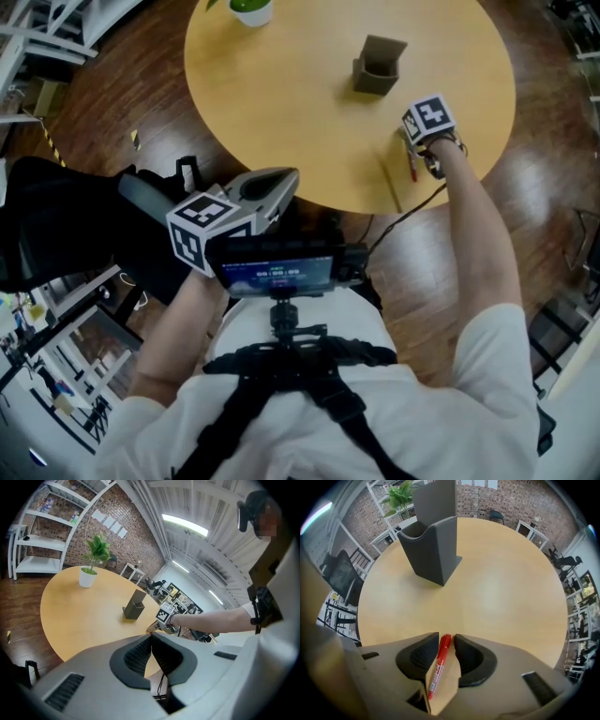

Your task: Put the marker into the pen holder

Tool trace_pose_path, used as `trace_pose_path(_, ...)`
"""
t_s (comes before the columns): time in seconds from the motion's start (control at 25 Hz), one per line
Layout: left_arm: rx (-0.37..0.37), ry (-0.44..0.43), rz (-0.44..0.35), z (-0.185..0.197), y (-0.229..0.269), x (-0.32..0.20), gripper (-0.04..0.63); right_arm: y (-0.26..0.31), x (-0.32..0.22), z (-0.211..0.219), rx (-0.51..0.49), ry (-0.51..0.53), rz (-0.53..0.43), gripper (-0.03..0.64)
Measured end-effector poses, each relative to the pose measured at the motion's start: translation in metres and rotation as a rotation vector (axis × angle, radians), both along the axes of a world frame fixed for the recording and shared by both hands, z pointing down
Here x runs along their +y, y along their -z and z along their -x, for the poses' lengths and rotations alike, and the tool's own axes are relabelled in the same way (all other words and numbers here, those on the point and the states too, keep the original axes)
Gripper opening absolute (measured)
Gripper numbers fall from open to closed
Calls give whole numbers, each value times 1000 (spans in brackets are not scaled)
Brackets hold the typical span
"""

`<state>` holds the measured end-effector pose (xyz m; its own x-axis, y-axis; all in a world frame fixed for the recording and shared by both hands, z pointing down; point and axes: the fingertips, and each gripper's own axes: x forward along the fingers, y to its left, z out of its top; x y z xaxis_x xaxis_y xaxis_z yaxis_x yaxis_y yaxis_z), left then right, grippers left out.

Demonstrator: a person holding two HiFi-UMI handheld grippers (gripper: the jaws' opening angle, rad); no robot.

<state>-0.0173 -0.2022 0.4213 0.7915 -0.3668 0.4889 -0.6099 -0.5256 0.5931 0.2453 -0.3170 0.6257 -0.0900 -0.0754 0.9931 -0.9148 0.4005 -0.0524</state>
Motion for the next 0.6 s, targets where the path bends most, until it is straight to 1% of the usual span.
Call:
trace_pose_path(0.04, -1, 1, 0, 1, 0, 0, 0, 0, -1, 0, -4, -2, 3, 118)
trace_pose_path(0.2, -3, -5, 3, 0, -2, 2, 0, 1, -3, -2, -6, -10, -15, 58)
trace_pose_path(0.28, 0, -13, 1, -2, -1, 2, 0, 7, -5, -4, -2, -13, -48, 57)
trace_pose_path(0.4, 6, -29, -8, -5, -2, 2, 0, 24, -6, -2, -27, -26, -121, 57)
trace_pose_path(0.52, 20, -52, -18, -12, 0, 2, 0, 49, -5, 6, -86, -50, -217, 57)
trace_pose_path(0.6, 29, -72, -28, -19, 3, 3, 0, 64, -4, 2, -89, -75, -271, 57)
